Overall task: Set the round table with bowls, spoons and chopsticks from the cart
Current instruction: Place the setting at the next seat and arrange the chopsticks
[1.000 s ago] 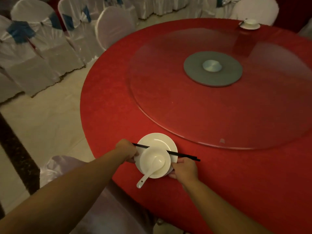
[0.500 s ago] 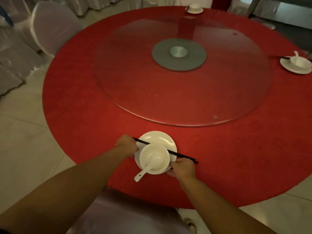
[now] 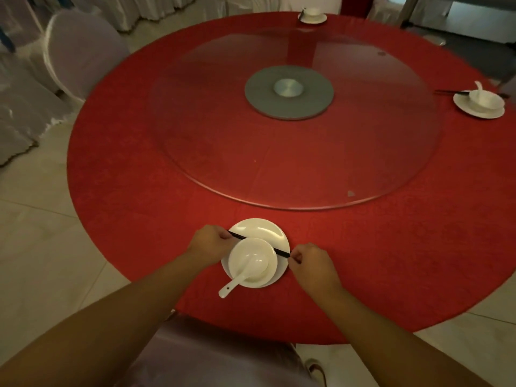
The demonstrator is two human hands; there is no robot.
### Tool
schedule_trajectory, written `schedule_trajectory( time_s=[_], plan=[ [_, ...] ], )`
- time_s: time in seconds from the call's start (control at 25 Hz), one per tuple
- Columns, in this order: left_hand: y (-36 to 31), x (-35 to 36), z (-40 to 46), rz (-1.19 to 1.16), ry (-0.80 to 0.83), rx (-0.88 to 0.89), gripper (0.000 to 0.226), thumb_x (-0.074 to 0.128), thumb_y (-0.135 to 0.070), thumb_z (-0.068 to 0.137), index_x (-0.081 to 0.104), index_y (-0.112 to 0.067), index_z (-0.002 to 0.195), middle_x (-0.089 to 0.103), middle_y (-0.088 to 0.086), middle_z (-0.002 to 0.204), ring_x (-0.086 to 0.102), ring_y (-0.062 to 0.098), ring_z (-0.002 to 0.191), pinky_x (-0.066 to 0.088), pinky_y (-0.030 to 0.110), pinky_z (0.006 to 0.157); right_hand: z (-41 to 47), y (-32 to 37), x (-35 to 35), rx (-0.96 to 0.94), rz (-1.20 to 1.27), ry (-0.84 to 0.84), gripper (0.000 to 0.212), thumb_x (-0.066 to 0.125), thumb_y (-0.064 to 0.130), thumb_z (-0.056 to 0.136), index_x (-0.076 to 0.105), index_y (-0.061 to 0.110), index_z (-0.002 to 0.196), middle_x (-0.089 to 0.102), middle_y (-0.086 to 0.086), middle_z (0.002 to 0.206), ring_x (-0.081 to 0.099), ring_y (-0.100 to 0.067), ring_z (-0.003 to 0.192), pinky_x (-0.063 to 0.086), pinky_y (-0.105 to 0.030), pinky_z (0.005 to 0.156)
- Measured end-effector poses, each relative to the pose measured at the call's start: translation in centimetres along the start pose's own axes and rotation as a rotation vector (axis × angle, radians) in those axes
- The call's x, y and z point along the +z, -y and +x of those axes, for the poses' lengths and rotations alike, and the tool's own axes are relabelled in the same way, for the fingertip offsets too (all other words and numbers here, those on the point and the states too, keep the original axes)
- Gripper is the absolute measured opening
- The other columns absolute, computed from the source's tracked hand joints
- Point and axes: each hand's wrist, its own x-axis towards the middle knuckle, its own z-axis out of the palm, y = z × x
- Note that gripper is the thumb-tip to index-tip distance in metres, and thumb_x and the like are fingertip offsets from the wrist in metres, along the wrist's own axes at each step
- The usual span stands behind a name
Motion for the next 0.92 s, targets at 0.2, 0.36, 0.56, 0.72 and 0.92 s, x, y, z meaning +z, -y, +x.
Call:
schedule_trajectory(
  time_s=[0.2,0.36,0.56,0.72,0.92],
  plan=[
    [-0.1,0.8,0.0,0.015,0.071,0.087,0.03,0.076,-0.01,0.076,0.079,-0.014,0.106,0.078,0.006,0.099,0.074,0.024,0.088,0.061,0.04,0.082,1.3,0.6,0.0,-0.136,-0.202,0.137,0.027,0.06,0.023,0.092,0.071,0.019,0.117,0.067,-0.002,0.109,0.058,-0.022,0.104,0.051,-0.035,0.086],
    [0.1,1.0,0.5,-0.002,0.052,0.095,0.029,0.071,-0.004,0.075,0.081,-0.018,0.098,0.079,0.004,0.091,0.074,0.022,0.084,0.062,0.04,0.078,1.3,1.1,1.1,-0.109,-0.212,0.12,0.028,0.055,0.017,0.094,0.07,0.016,0.117,0.066,-0.006,0.108,0.064,-0.025,0.098,0.054,-0.038,0.079],
    [0.5,0.5,1.4,-0.073,0.034,0.048,0.029,0.069,-0.002,0.074,0.08,-0.018,0.095,0.078,0.003,0.091,0.075,0.023,0.082,0.064,0.043,0.073,0.1,1.8,2.4,-0.02,-0.164,0.098,0.023,0.058,0.017,0.091,0.068,0.011,0.112,0.068,-0.007,0.108,0.065,-0.027,0.095,0.052,-0.035,0.077],
    [0.5,0.4,1.8,-0.134,0.041,0.02,0.024,0.07,-0.001,0.074,0.077,-0.018,0.089,0.076,0.005,0.091,0.074,0.026,0.086,0.064,0.045,0.076,-1.2,2.3,3.3,0.098,-0.064,0.087,0.023,0.066,0.019,0.087,0.068,0.014,0.109,0.071,-0.005,0.103,0.068,-0.023,0.092,0.057,-0.033,0.076],
    [0.6,0.9,1.9,-0.209,0.046,-0.025,0.023,0.071,0.001,0.073,0.075,-0.015,0.088,0.075,0.01,0.096,0.073,0.031,0.091,0.063,0.048,0.078,-2.9,2.4,4.3,0.21,0.059,0.084,0.022,0.073,0.019,0.085,0.064,0.017,0.105,0.071,-0.002,0.099,0.067,-0.017,0.086,0.051,-0.026,0.068]
  ],
)
